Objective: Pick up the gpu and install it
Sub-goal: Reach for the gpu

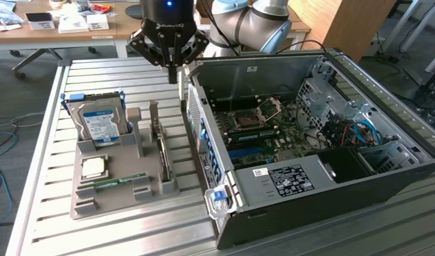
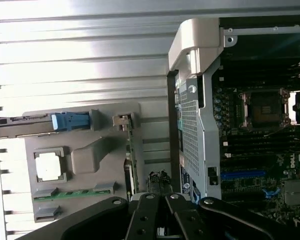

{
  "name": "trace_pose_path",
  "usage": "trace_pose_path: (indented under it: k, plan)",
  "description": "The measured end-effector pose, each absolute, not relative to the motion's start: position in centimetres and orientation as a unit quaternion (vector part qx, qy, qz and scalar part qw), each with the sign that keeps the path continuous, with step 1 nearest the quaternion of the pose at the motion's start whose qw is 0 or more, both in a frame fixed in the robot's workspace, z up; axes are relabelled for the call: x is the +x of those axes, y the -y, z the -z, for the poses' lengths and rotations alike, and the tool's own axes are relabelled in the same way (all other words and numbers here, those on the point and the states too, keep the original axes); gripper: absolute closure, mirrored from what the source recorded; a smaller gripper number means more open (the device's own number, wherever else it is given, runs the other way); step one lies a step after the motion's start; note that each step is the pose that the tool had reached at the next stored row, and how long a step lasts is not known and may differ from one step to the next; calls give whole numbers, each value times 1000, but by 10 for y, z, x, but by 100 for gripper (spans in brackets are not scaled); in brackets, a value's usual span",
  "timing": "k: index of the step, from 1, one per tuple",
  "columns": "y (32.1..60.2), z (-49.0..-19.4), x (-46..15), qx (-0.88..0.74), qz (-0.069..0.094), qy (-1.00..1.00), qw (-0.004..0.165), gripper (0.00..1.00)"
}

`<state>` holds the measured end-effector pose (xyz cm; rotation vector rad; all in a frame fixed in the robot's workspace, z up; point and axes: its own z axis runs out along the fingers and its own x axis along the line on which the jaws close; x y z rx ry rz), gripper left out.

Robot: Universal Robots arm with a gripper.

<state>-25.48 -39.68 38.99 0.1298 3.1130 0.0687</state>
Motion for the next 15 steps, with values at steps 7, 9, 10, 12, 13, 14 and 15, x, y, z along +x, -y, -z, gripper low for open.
trace_pose_path:
  k: [7,9,10,12,13,14,15]
  plan:
    - [397,-389,-270,43,-22,-999,13,89]
    - [397,-389,-274,43,-22,-999,13,89]
    - [397,-389,-275,43,-22,-999,13,89]
    - [397,-389,-276,43,-22,-999,13,89]
    - [397,-389,-277,43,-22,-999,13,89]
    - [397,-389,-277,43,-22,-999,13,89]
    - [397,-388,-278,43,-22,-999,13,89]
